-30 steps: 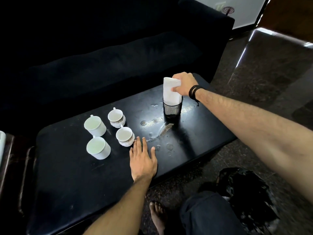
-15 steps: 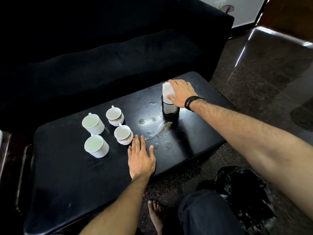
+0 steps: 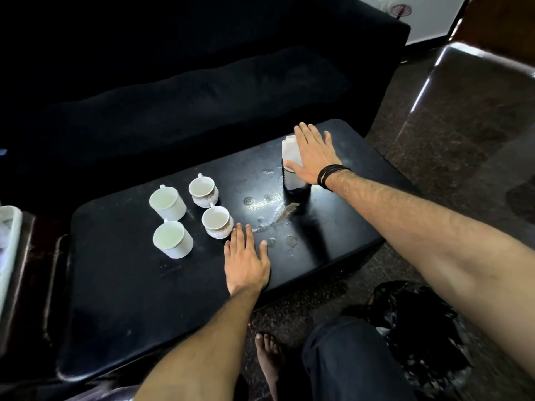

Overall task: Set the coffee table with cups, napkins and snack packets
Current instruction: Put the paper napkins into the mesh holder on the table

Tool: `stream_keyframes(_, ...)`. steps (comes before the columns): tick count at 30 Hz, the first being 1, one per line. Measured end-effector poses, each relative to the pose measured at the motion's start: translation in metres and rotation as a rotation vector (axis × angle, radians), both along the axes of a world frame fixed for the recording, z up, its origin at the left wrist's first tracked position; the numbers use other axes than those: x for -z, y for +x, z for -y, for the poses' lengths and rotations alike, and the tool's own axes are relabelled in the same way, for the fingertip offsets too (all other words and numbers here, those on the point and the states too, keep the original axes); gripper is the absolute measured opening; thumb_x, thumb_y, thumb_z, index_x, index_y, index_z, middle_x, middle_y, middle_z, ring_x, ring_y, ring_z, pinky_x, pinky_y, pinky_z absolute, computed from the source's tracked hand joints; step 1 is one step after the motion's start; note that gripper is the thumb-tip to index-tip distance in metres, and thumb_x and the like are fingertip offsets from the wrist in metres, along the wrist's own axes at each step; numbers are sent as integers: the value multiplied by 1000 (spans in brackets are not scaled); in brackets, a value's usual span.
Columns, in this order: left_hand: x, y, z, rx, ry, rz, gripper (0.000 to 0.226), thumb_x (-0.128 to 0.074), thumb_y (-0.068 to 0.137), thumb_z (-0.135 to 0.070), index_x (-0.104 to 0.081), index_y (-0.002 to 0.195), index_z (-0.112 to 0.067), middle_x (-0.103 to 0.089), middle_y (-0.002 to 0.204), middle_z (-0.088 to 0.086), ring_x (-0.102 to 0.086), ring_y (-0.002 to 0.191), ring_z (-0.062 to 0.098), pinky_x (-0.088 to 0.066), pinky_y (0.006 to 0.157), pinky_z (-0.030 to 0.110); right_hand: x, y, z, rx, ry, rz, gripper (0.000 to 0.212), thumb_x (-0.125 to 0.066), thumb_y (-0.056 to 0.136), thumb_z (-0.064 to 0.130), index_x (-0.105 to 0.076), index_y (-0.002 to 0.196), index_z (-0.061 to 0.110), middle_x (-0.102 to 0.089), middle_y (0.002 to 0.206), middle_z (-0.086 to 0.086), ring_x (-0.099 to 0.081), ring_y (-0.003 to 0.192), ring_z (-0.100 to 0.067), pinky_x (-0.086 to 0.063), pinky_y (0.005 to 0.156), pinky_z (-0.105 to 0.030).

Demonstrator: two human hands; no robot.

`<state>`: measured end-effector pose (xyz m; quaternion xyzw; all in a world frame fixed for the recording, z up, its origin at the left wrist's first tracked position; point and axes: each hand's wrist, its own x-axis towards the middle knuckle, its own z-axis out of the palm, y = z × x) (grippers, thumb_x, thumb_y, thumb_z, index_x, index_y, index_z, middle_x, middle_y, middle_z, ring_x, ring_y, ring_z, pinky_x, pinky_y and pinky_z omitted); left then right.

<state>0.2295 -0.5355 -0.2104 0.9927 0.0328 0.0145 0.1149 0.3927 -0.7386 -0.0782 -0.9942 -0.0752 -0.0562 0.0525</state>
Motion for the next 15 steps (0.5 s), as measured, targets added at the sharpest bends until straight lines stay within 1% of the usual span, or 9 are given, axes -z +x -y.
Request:
stream_keyframes(3,-10,-6,-1,17,-23,-11,67,-25,99,-50,-22,153,-11,-20,161,9,-16,148,23,-12,121,37,-10,-10,-11,-14,57,3,86,-50,92,54,-13,154,6,-11,163,-12,-8,151,-29,-11,118,-57)
stream_keyframes(5,-17,-9,1,83,-54,-3,67,-28,100,-48,-21,153,-8,-21,161,10,-15,149,22,-7,122,32,-14,-17,-22,-47,62,11,86,-50,92,54,-14,154,6,-11,163,-11,-7,151,-28,-10,119,-56)
stream_keyframes(7,-32,-6,4,163,-80,33,66,-33,100,-44,-20,153,-7,-21,161,10,-14,149,21,-3,122,29,-17,-26,-36,-83,83,-5,86,-49,91,55,-15,154,7,-11,163,-10,-6,151,-27,-9,119,-55)
stream_keyframes(10,-65,12,1,213,-97,91,66,-33,100,-42,-15,154,-7,-15,162,10,-9,150,20,-4,123,32,-24,-38,-62,-132,86,-46,85,-48,92,55,-14,154,8,-11,163,-8,-5,151,-25,-8,120,-52)
stream_keyframes(12,-91,24,-10,195,-81,122,68,-28,101,-45,-9,154,-8,-10,163,10,-4,151,20,-4,123,34,-33,-45,-79,-173,59,-43,84,-46,93,56,-15,154,8,-13,163,-9,-6,151,-26,-9,120,-52)
stream_keyframes(15,-131,32,-43,137,-99,172,68,-31,101,-45,-9,155,-9,-9,163,8,-4,151,19,-5,123,35,-51,-53,-110,-239,63,-44,82,-45,94,55,-16,154,8,-16,162,-9,-9,151,-26,-11,121,-51)
